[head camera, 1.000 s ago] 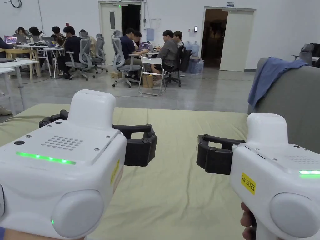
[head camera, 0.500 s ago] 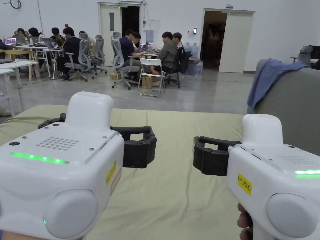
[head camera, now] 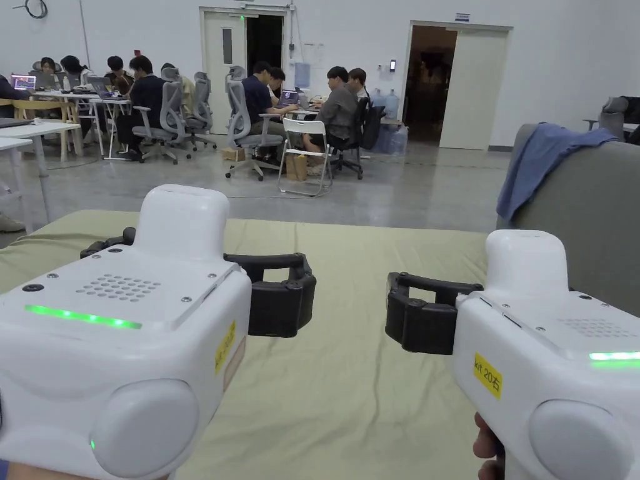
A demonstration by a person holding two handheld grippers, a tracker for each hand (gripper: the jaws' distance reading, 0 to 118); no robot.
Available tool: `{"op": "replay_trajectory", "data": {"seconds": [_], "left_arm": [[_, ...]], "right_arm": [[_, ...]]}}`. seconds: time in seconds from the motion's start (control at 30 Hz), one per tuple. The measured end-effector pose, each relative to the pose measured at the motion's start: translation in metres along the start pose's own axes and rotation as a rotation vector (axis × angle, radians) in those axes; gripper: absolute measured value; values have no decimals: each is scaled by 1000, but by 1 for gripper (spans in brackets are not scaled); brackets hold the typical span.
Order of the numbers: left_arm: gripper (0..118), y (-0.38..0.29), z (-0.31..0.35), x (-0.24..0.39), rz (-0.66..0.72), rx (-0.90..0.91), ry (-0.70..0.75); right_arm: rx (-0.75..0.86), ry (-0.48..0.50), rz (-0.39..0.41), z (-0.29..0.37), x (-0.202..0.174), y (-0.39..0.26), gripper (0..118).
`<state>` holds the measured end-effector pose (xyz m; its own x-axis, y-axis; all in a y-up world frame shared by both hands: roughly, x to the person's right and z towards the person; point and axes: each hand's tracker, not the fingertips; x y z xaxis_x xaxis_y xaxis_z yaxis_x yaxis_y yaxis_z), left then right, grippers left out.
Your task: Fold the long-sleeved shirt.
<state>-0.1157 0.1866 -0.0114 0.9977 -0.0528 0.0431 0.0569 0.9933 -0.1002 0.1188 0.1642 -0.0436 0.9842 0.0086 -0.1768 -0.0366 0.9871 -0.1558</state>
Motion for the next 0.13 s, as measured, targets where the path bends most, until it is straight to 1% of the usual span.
{"op": "replay_trajectory", "data": {"seconds": [0.13], "left_arm": [[118, -1, 0, 0, 2, -3, 0]], "right_arm": [[-15, 19, -15, 0, 0, 2, 118]]}}
